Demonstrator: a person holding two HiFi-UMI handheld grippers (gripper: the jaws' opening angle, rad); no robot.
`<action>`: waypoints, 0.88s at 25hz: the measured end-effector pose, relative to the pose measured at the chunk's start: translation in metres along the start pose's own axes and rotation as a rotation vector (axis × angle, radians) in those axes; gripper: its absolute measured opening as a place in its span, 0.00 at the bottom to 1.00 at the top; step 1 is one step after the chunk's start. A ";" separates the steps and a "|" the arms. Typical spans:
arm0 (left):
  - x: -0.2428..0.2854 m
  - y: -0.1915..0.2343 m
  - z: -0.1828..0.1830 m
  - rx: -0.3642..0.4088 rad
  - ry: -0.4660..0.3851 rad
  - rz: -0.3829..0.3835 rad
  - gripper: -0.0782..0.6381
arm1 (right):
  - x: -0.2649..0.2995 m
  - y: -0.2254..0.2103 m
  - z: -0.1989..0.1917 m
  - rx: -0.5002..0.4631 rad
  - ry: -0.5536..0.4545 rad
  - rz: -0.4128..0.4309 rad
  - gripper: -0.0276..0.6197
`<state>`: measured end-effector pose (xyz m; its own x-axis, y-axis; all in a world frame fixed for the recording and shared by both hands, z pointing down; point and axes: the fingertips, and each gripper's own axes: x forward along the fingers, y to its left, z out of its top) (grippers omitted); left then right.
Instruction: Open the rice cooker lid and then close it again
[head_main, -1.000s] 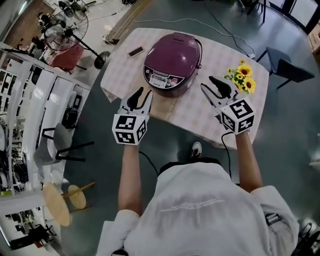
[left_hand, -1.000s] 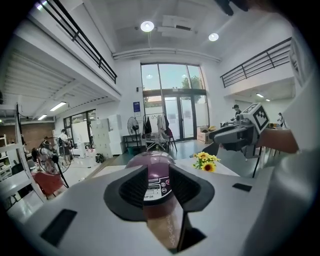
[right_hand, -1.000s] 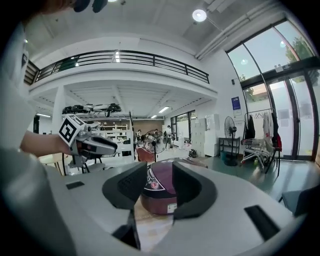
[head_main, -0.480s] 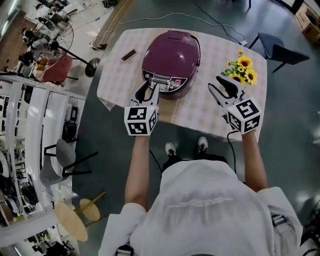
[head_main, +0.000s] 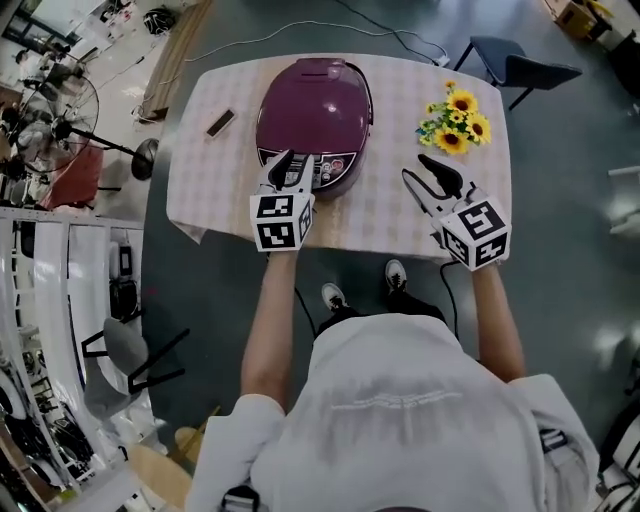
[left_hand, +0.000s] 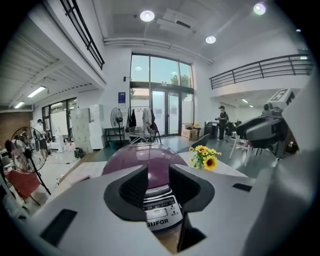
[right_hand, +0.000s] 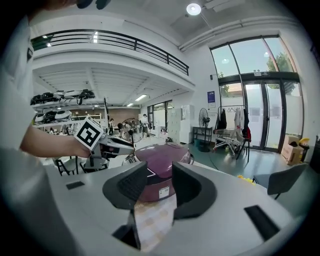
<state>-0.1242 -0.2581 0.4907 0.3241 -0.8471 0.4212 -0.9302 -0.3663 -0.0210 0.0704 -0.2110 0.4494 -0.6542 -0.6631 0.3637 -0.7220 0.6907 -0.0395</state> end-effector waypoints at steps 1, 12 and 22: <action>0.004 0.001 -0.003 -0.008 0.008 -0.006 0.31 | 0.000 0.001 -0.001 -0.001 0.006 -0.006 0.31; 0.035 0.010 -0.035 0.014 0.082 0.011 0.31 | 0.007 0.004 -0.012 0.006 0.054 -0.032 0.31; 0.036 0.008 -0.043 -0.041 0.069 0.027 0.31 | 0.007 -0.002 -0.016 0.015 0.065 -0.043 0.31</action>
<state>-0.1270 -0.2749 0.5444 0.2872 -0.8275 0.4824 -0.9453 -0.3261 0.0034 0.0705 -0.2123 0.4670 -0.6069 -0.6713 0.4254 -0.7528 0.6572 -0.0368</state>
